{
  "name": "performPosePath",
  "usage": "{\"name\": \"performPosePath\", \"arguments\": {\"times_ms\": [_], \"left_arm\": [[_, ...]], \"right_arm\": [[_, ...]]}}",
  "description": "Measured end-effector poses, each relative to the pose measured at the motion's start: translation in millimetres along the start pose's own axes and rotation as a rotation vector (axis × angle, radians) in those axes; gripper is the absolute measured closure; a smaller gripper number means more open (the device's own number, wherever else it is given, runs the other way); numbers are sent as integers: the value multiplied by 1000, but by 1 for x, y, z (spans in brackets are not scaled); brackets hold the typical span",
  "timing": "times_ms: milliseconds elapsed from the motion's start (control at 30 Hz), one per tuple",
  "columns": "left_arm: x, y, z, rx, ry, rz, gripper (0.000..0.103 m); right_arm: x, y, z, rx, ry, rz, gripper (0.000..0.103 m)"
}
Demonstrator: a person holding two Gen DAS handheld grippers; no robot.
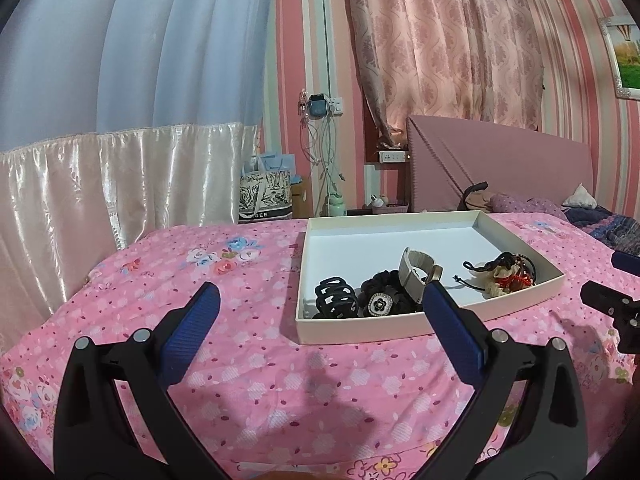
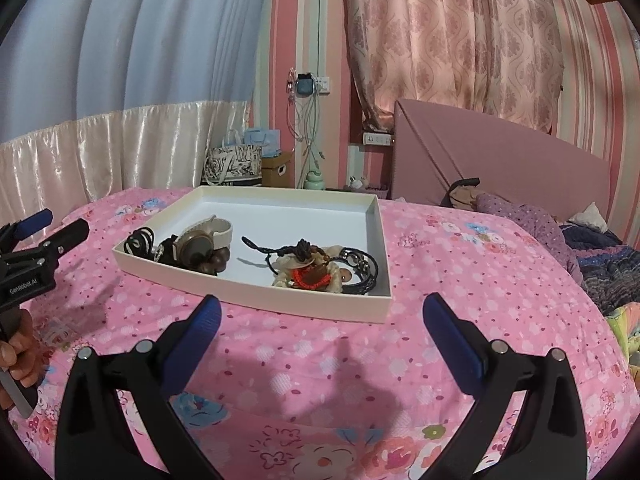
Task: Organize jewelry
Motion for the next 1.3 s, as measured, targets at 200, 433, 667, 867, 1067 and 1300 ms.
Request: {"name": "performPosePath", "arguments": {"times_ms": [200,433,667,867,1067,1300], "left_arm": [[1,0,1,-2,0,-2,3],[1,-1,1,-3,0,-2,3],[2,-1,2,-5,0,-2,3],[2,-1,2,-4,0,-3,3],[1,-1,2,-3,-1,-3,3],[1,-1,2,-4,-1,-4,3]], "right_arm": [[2,0,-2,5,0,7,2],[2,-1,-4,6,-1,6,2],[2,-1,-4,14,-2,10,2],[2,-2,-5,10,0,11,2],[2,-1,-4,8,0,11,2],[2,-1,-4,8,1,11,2]]}}
Point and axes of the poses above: each gripper's, at about its wrist camera, not at the fingertips, and x roughly the way its jaws point, z to its left, y to its underside, the point moved 1 cm from there along x, roughly the way its jaws point, and after that the axes turned 9 degrees about x, right-handed, at the moved point
